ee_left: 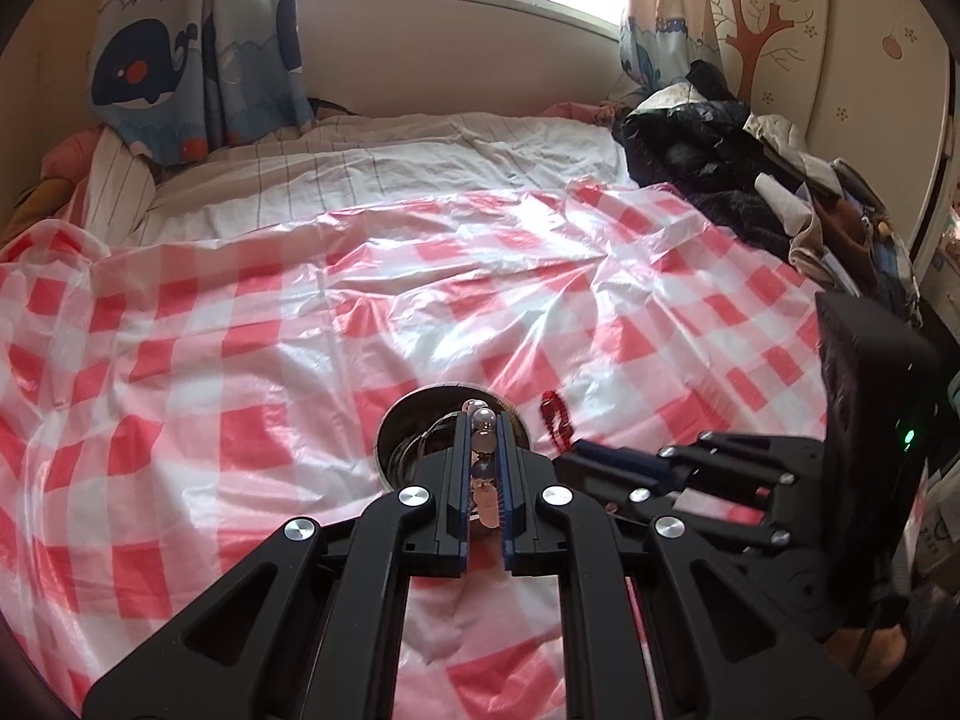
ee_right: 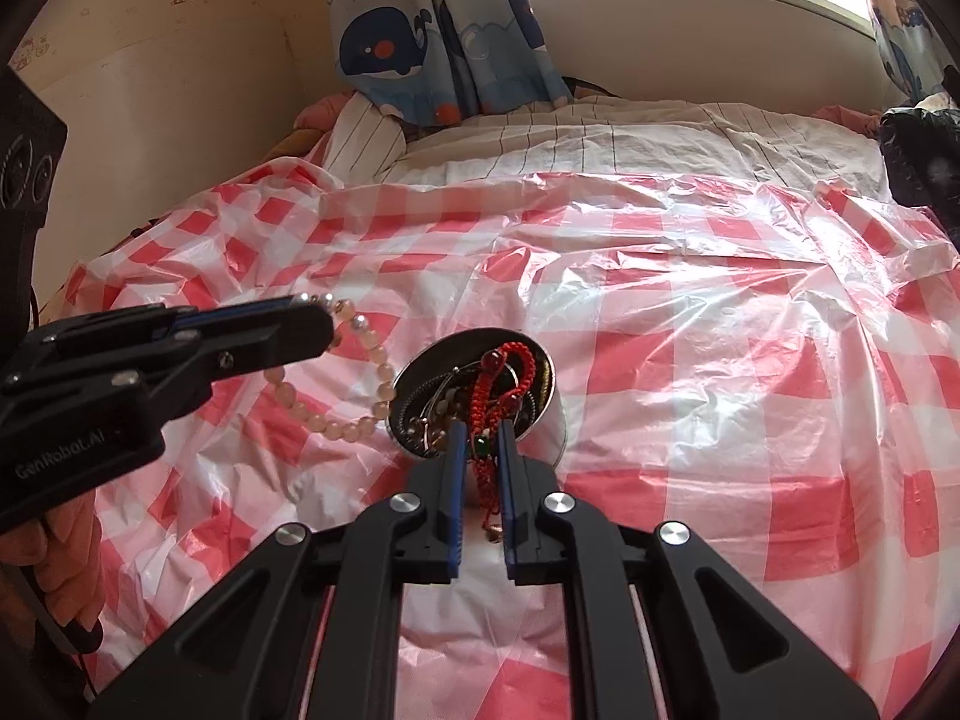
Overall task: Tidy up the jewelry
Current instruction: 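Lift both bracelets with both tools and lower them into the silver tin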
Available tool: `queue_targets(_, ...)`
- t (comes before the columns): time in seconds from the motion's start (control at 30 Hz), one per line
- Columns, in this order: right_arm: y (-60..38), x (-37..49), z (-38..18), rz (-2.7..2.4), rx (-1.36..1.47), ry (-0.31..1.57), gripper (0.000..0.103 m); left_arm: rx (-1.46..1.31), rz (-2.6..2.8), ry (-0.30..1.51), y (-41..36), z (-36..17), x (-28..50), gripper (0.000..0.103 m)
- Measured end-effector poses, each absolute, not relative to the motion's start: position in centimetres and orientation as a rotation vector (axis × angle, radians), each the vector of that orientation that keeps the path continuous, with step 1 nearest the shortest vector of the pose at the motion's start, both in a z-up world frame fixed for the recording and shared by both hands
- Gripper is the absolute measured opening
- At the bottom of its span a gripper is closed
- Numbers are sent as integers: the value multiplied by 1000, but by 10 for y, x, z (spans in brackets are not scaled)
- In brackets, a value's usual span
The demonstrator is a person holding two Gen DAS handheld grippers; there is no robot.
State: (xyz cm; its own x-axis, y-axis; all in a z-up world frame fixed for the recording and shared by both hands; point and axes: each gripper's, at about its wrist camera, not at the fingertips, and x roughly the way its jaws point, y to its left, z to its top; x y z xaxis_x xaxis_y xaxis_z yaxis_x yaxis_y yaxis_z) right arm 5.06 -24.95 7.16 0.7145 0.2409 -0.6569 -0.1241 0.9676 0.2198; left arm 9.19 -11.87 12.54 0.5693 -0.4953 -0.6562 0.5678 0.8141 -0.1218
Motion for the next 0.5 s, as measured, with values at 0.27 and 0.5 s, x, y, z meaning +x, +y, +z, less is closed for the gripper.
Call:
queue_targets(0.27, -244, 88, 62, 212, 139, 770, 11, -39, -595, 833, -125, 88, 145, 7)
queue_targets(0.5, -236, 103, 51, 213, 87, 814, 37, -24, -520, 906, -107, 57, 162, 10)
